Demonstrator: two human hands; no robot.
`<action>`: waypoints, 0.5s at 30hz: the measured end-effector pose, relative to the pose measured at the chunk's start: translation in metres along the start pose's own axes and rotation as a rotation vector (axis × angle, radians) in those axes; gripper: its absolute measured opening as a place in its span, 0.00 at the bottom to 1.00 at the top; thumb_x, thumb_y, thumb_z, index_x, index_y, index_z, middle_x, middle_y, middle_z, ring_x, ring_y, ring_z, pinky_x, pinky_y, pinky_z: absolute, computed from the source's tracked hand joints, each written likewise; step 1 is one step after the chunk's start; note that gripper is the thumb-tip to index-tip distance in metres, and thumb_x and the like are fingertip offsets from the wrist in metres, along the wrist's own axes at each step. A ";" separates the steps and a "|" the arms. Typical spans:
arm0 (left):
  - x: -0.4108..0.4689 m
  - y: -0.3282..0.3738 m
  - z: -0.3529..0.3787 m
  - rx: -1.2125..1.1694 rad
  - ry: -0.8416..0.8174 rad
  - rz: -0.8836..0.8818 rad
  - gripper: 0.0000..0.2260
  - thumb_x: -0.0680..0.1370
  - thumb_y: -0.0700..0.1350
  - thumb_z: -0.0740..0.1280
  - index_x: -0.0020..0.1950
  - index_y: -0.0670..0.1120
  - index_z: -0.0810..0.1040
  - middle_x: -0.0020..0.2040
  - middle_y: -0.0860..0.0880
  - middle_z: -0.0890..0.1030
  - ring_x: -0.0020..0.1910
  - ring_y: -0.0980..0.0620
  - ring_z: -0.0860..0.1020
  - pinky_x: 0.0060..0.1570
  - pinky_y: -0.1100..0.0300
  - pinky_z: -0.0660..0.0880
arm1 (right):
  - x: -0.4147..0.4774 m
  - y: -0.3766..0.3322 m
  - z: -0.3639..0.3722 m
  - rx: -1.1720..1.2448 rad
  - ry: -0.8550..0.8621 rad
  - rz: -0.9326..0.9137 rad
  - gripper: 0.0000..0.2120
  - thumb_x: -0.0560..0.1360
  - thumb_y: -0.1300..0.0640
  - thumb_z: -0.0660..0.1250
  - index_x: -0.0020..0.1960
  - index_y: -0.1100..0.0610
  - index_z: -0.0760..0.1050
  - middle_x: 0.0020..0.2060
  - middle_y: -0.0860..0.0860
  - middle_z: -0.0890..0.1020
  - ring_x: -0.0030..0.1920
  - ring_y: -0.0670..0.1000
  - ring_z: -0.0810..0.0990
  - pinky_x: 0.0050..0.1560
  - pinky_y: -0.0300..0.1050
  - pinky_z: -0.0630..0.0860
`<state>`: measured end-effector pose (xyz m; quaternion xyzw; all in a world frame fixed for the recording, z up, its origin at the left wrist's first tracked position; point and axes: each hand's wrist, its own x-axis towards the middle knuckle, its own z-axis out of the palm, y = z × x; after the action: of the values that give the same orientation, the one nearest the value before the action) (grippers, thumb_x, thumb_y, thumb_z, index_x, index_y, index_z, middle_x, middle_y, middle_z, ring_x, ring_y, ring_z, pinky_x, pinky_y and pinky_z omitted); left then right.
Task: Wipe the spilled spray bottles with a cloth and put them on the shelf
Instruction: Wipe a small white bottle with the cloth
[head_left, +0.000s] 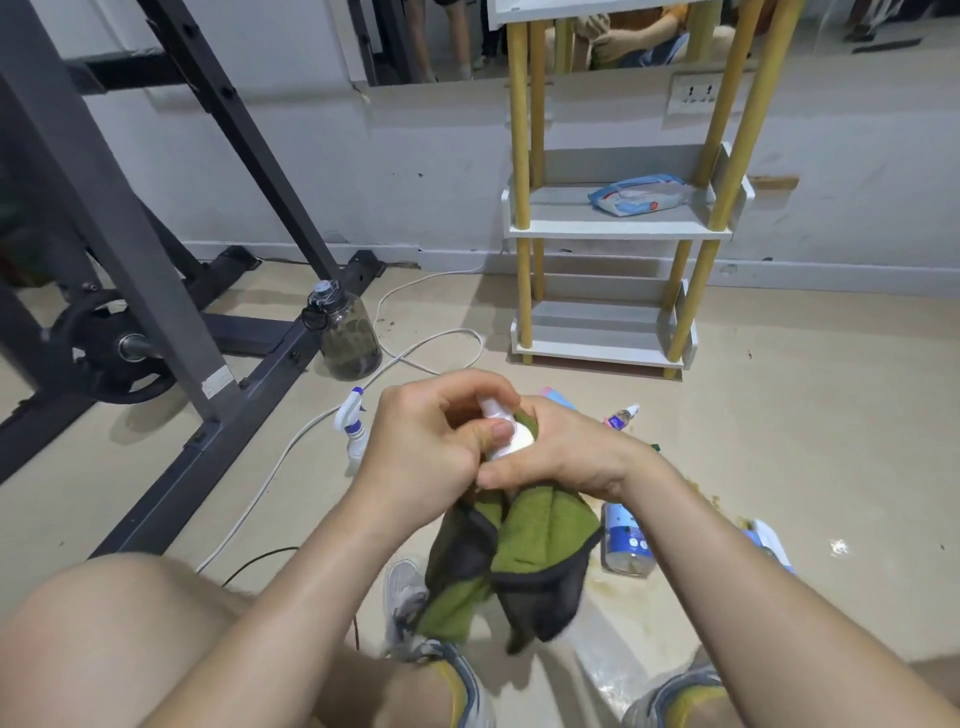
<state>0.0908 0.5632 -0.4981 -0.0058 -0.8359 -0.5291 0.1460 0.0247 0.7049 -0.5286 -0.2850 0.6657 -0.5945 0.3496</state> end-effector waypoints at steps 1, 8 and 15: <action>0.001 0.001 -0.004 -0.058 -0.007 0.005 0.13 0.69 0.29 0.71 0.41 0.48 0.82 0.37 0.48 0.83 0.38 0.52 0.82 0.42 0.61 0.78 | -0.001 0.000 0.001 -0.018 -0.012 0.029 0.16 0.67 0.64 0.77 0.52 0.61 0.76 0.42 0.50 0.78 0.46 0.48 0.77 0.51 0.47 0.75; 0.016 -0.007 -0.029 -0.199 0.199 -0.158 0.10 0.71 0.27 0.71 0.42 0.41 0.81 0.41 0.36 0.83 0.37 0.49 0.82 0.43 0.55 0.82 | -0.004 0.000 0.042 -0.762 0.511 -0.037 0.20 0.71 0.54 0.69 0.60 0.46 0.66 0.42 0.44 0.74 0.43 0.52 0.74 0.36 0.46 0.67; 0.049 -0.020 -0.104 0.051 0.269 -0.329 0.18 0.70 0.45 0.78 0.43 0.32 0.76 0.32 0.39 0.80 0.26 0.50 0.76 0.27 0.60 0.75 | 0.028 0.022 0.044 -0.476 0.598 -0.241 0.11 0.72 0.62 0.66 0.49 0.47 0.75 0.40 0.43 0.79 0.43 0.43 0.74 0.43 0.37 0.71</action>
<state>0.0656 0.4553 -0.4623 0.2051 -0.8118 -0.5203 0.1680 0.0440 0.6594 -0.5560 -0.2485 0.8192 -0.5168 -0.0075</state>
